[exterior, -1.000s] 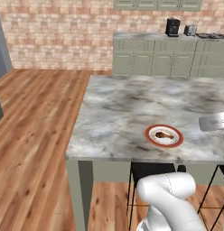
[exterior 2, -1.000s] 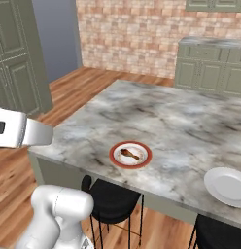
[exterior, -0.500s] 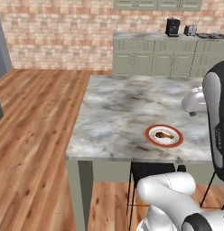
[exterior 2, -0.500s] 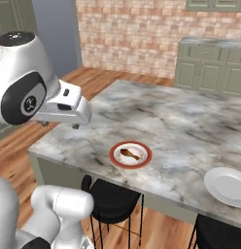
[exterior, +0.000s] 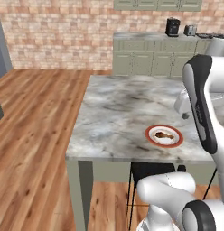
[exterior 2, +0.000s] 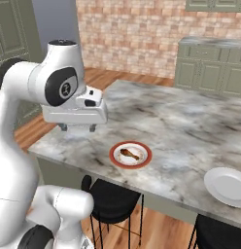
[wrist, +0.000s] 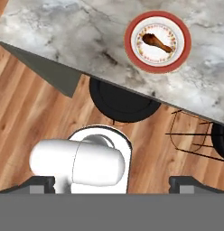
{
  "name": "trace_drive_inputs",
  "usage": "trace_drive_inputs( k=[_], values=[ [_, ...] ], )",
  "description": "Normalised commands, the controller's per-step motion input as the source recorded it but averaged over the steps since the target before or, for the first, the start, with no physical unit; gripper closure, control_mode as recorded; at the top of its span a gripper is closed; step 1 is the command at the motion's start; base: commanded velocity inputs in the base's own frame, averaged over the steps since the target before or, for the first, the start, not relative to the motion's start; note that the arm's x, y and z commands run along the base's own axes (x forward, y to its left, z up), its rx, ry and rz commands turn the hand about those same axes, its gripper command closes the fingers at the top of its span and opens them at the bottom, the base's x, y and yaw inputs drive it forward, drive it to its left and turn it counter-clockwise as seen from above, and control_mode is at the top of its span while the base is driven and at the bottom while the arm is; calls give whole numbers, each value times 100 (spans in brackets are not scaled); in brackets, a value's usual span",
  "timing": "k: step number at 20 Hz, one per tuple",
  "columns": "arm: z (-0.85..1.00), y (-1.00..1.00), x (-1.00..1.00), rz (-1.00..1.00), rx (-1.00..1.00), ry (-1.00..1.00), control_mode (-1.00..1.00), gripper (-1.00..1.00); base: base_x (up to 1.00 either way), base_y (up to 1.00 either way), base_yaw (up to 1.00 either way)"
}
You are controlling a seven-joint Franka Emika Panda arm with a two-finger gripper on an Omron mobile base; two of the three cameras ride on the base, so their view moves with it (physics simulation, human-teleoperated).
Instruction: Transport the chicken drumstick and garlic to the fridge. Place the chicken drumstick on the rack containing meat and place the garlic on the rack containing the vegetable, ensuring meats and vegetables are on different racks.
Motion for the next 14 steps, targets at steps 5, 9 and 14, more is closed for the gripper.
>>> trace_drive_inputs(
  k=[5, 9, 14],
  values=[
    [-54, -14, 20, 13, -2, 0, -100, -100, 0, 0, 0],
    [-52, -18, 14, 18, -2, 0, -100, -100, 0, 0, 0],
    [-46, -25, 8, 29, 0, 0, -100, -100, 0, 0, 0]
  ],
)
